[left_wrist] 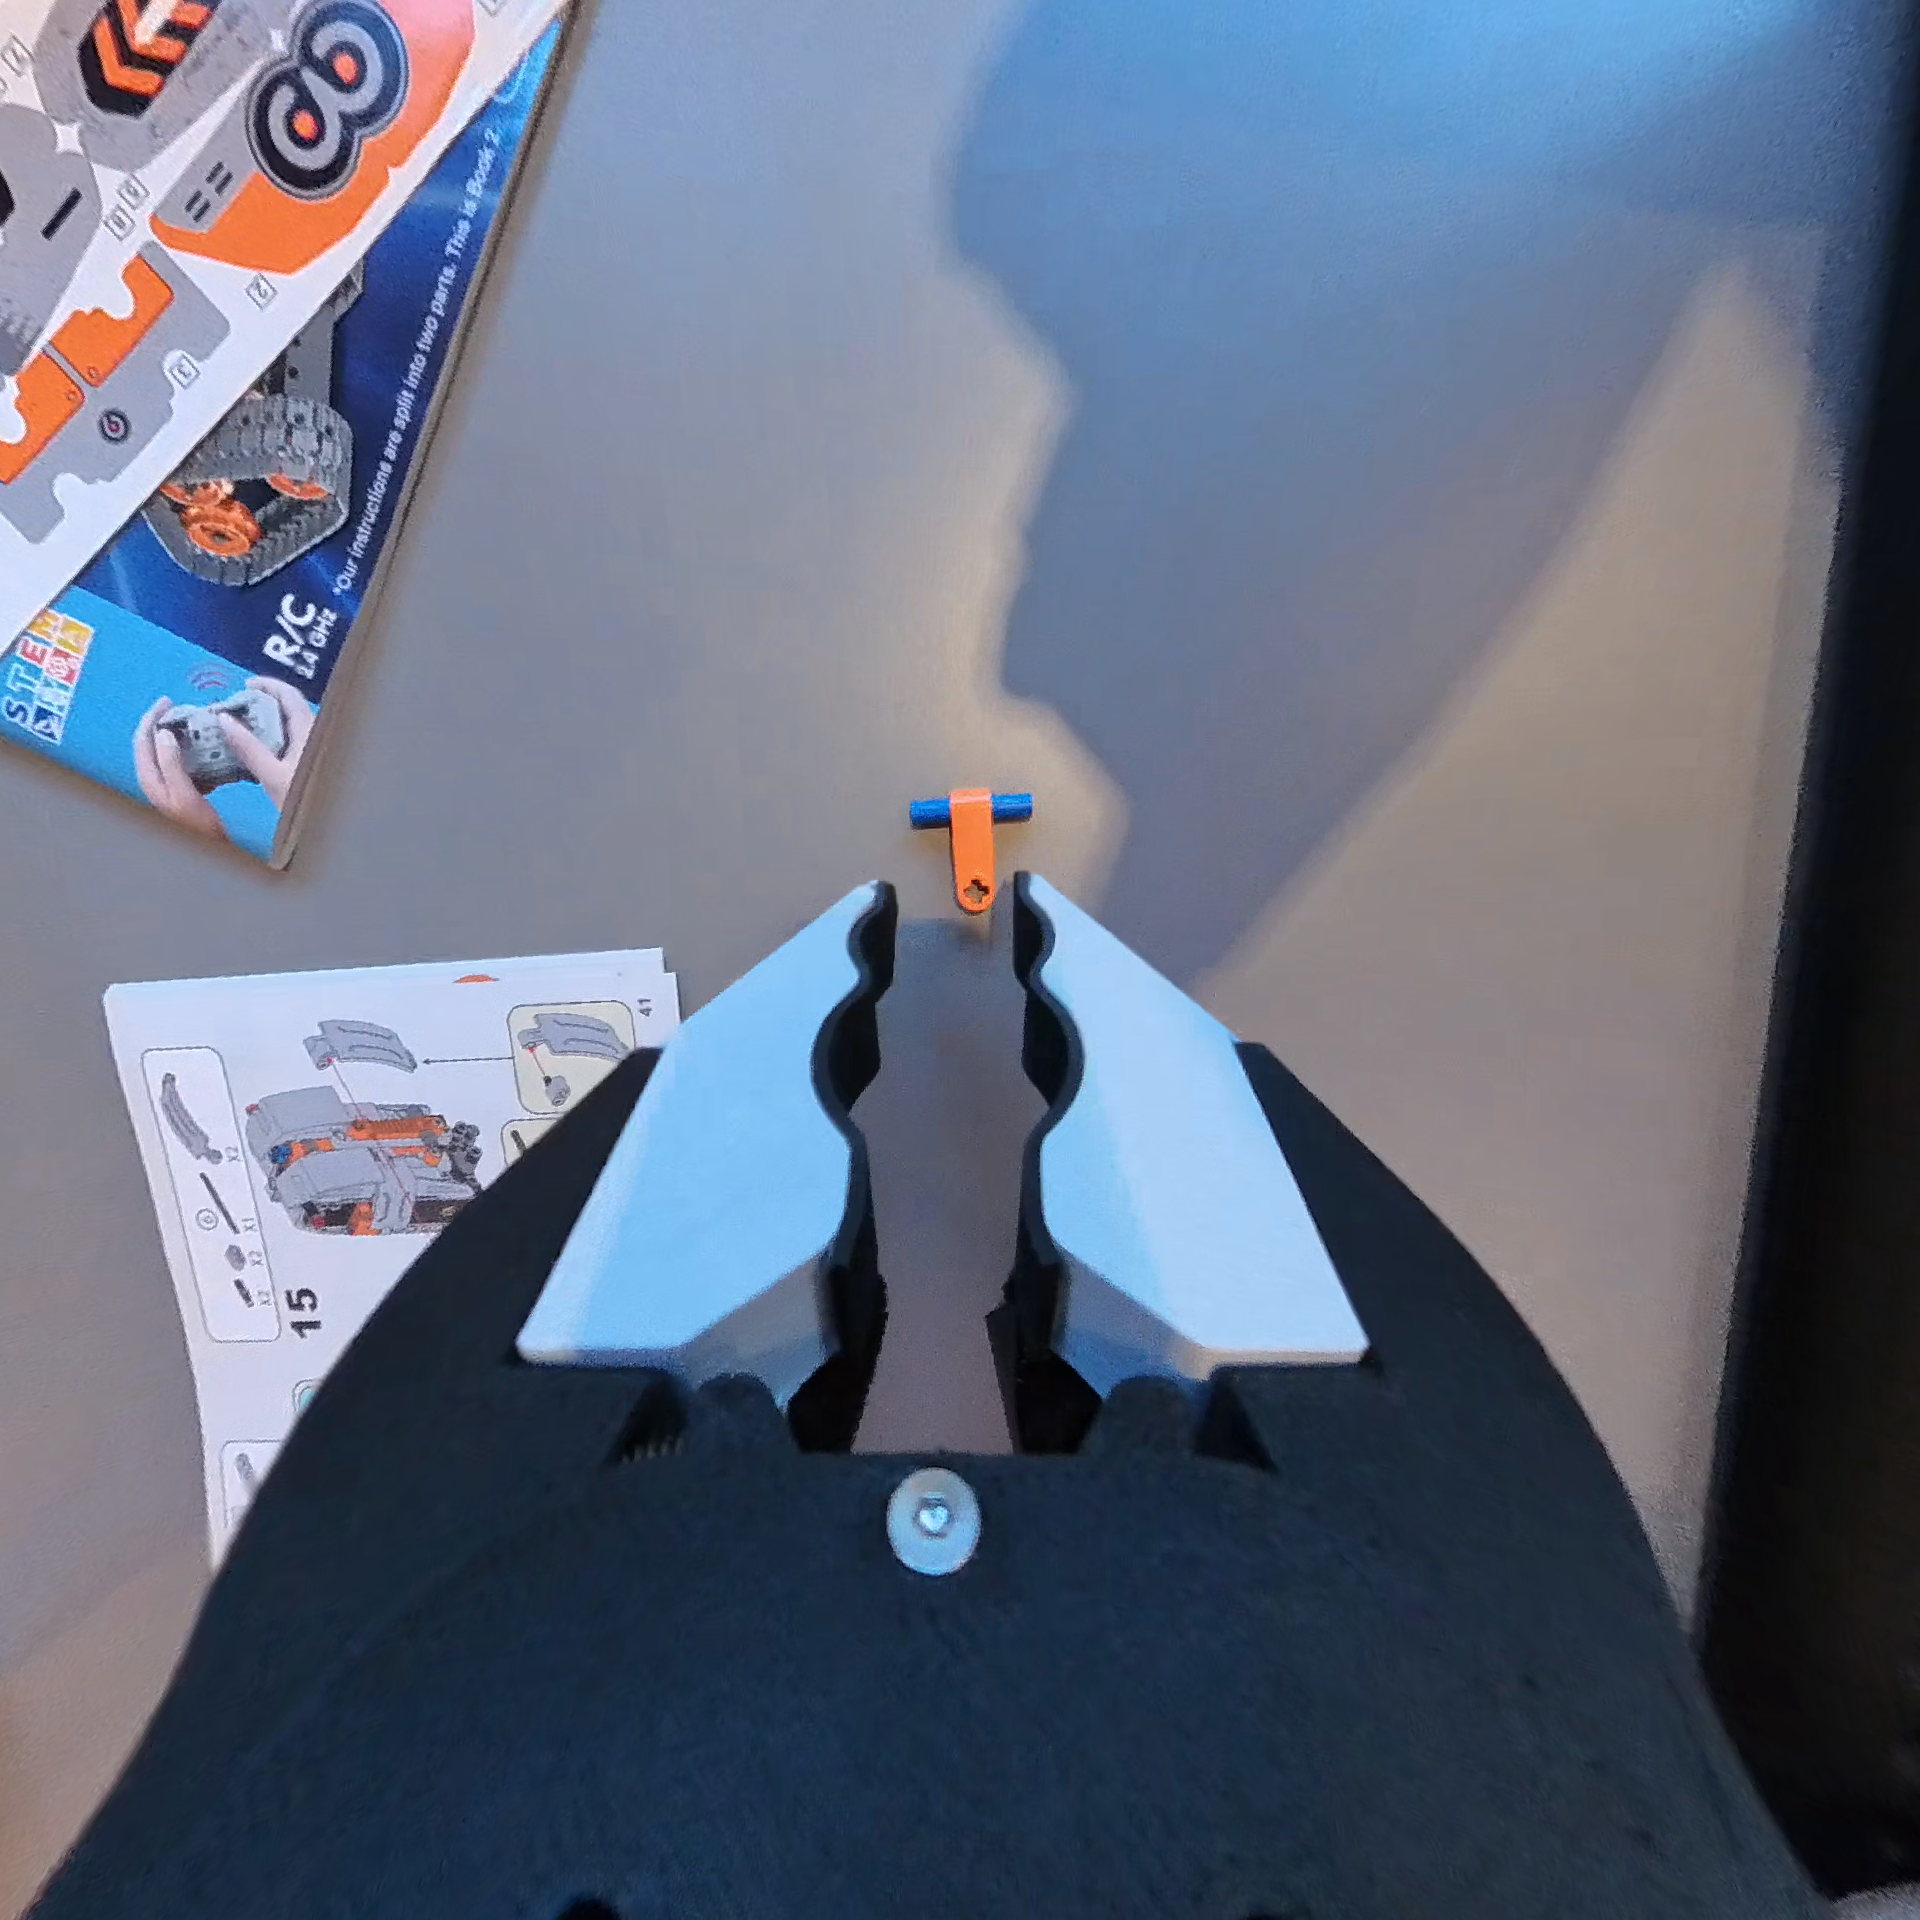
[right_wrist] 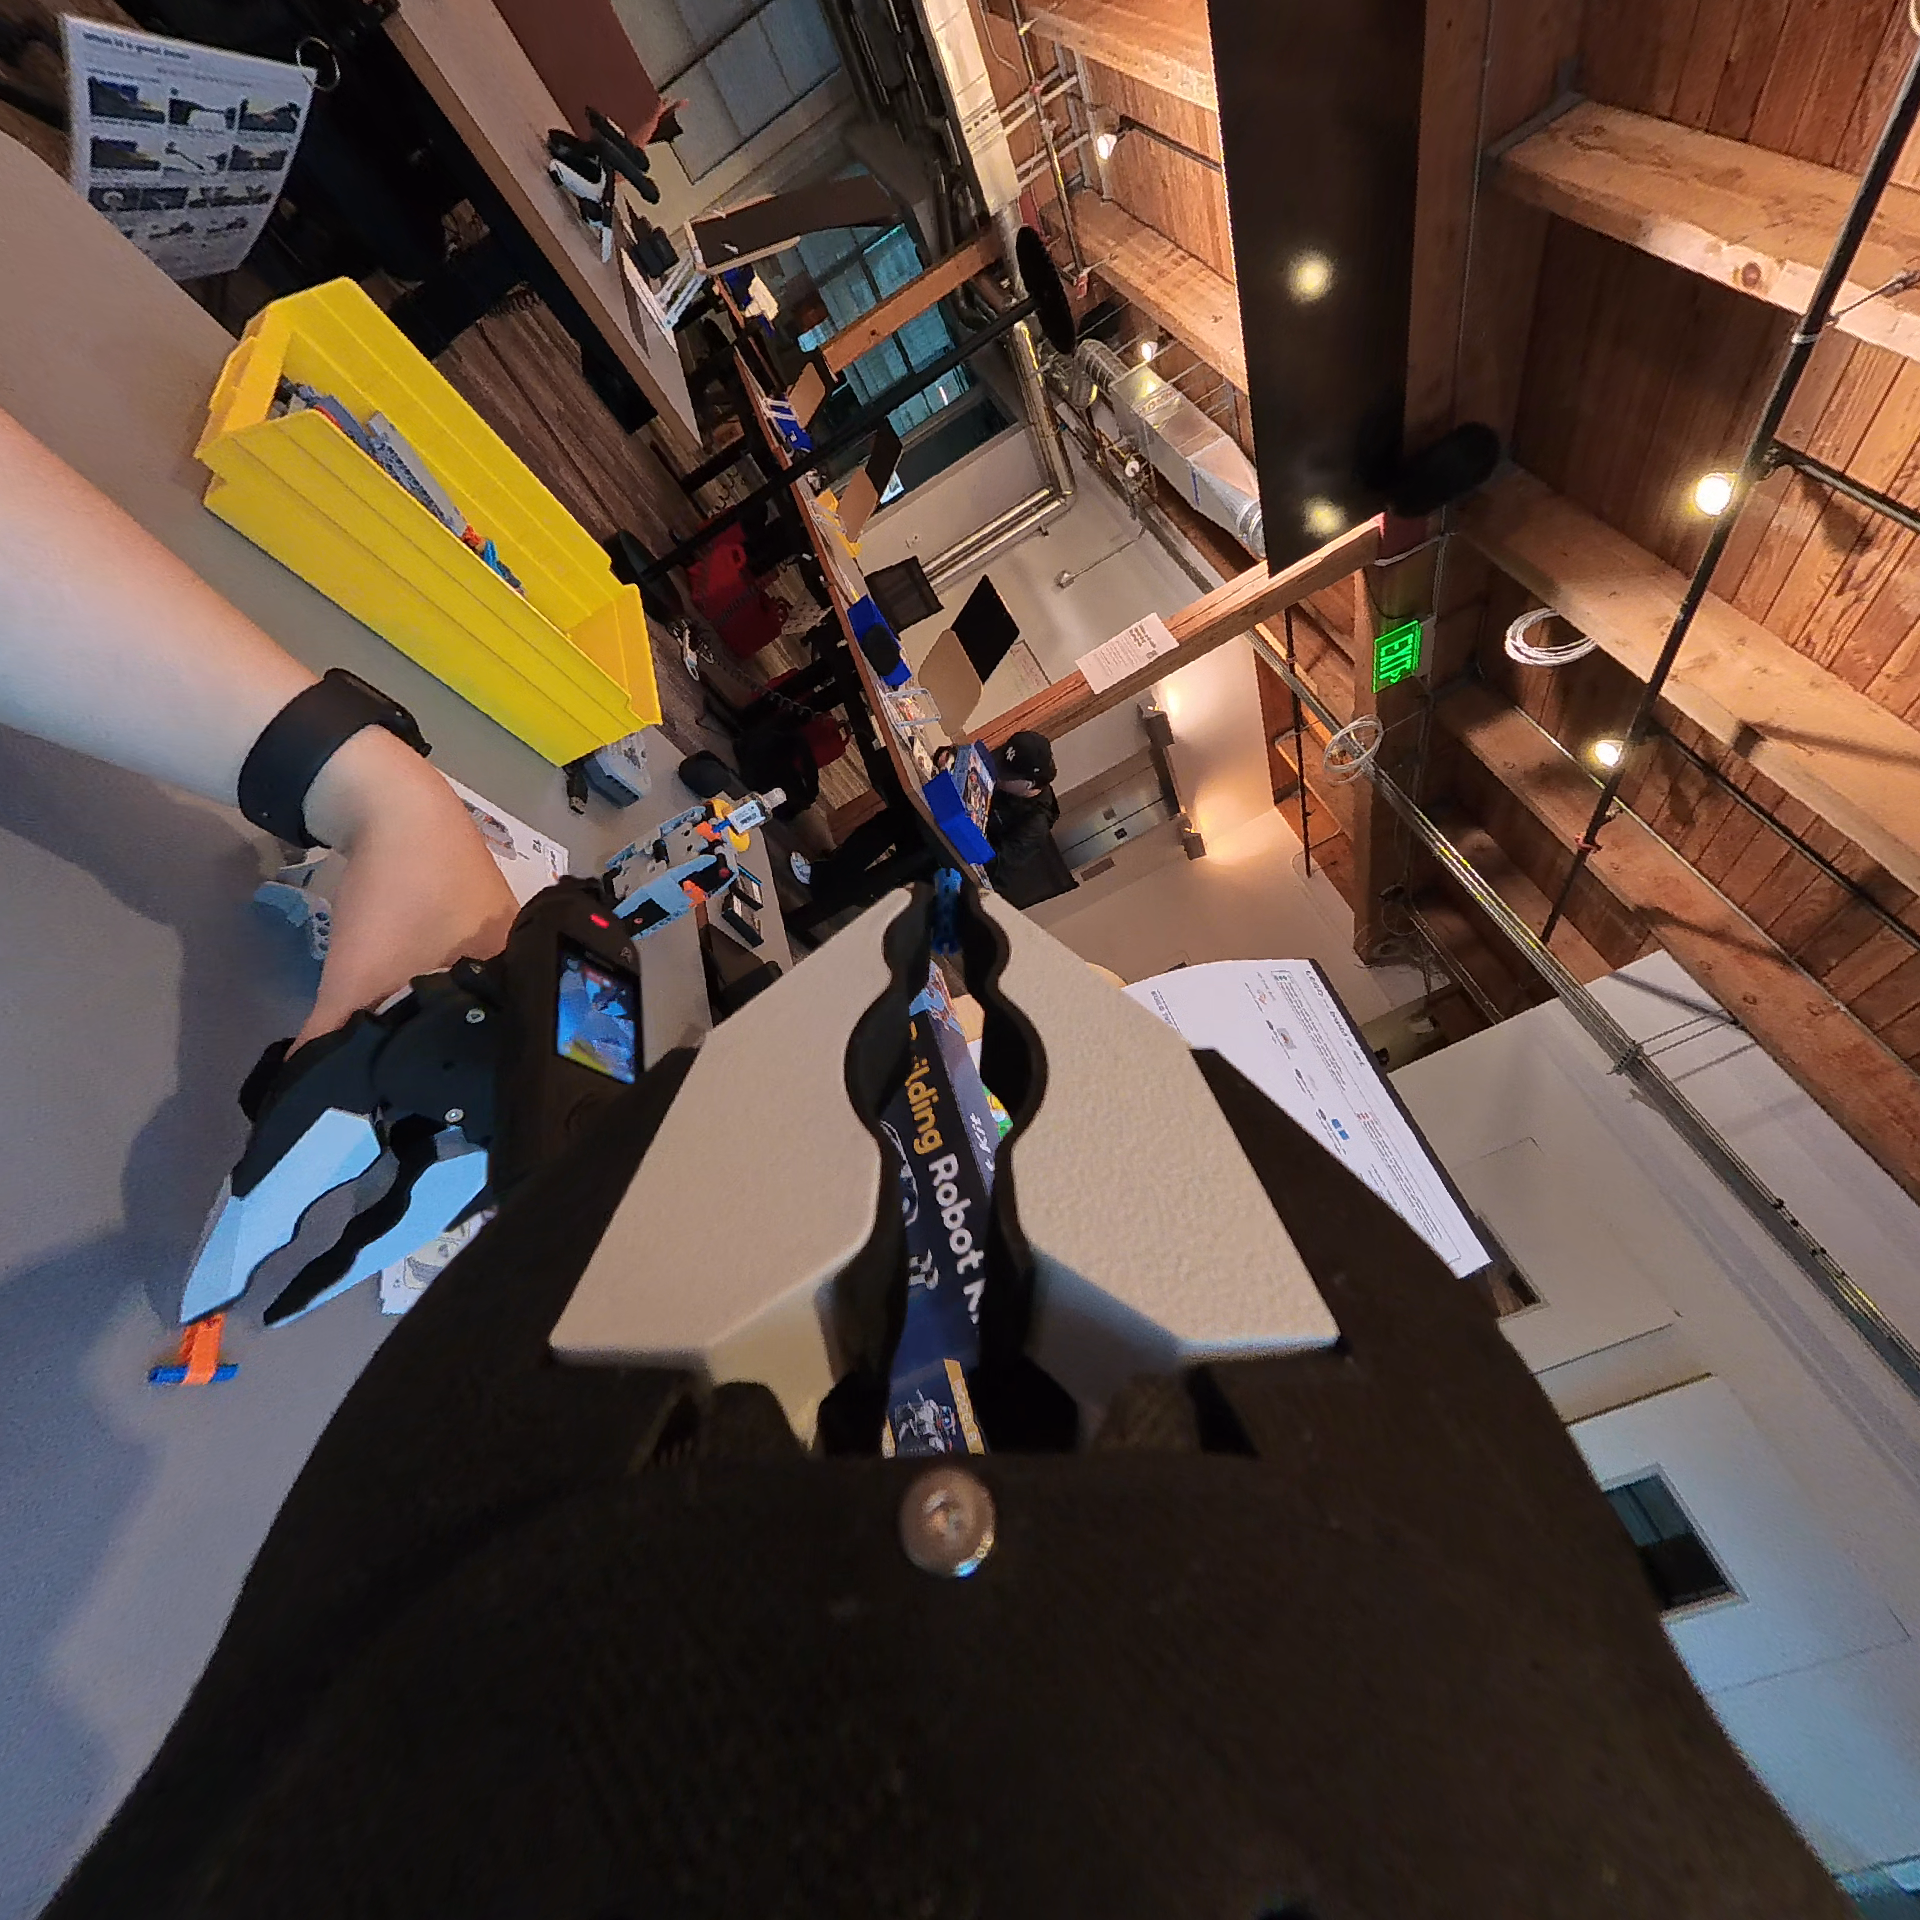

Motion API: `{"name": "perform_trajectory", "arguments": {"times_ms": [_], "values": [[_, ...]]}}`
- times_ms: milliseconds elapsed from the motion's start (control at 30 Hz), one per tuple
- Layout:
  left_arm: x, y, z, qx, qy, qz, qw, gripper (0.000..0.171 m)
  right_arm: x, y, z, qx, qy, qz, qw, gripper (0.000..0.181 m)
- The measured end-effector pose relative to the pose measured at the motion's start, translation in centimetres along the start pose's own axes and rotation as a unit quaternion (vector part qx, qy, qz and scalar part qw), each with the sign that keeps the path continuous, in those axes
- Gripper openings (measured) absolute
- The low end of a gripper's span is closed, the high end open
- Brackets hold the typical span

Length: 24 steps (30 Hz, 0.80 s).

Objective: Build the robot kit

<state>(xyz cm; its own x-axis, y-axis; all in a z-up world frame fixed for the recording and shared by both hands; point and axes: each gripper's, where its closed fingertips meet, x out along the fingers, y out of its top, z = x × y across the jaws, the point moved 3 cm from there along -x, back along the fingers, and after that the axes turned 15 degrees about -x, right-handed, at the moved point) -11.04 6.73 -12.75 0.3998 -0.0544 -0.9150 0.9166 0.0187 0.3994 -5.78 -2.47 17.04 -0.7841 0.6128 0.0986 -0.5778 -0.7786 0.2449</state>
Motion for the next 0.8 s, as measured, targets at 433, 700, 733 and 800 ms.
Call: {"name": "perform_trajectory", "arguments": {"times_ms": [433,700,733,800], "values": [[0.89,-0.26,0.15,-0.004,-0.017,-0.001,1.000,0.006,-0.14,-0.44,-0.01,0.009,0.003,-0.001,1.000,0.003],[0.84,-0.41,0.35,0.011,-0.015,-0.012,1.000,0.005,-0.32,-0.51,0.07,0.013,0.002,0.000,1.000,0.003],[0.82,-0.43,0.33,0.009,-0.016,-0.014,1.000,0.005,-0.30,-0.58,0.06,0.014,0.001,0.000,1.000,0.003],[0.43,0.00,-0.36,-0.008,-0.008,0.000,1.000,0.005,-0.29,-0.95,0.22,0.018,-0.004,-0.006,1.000,0.003]]}}
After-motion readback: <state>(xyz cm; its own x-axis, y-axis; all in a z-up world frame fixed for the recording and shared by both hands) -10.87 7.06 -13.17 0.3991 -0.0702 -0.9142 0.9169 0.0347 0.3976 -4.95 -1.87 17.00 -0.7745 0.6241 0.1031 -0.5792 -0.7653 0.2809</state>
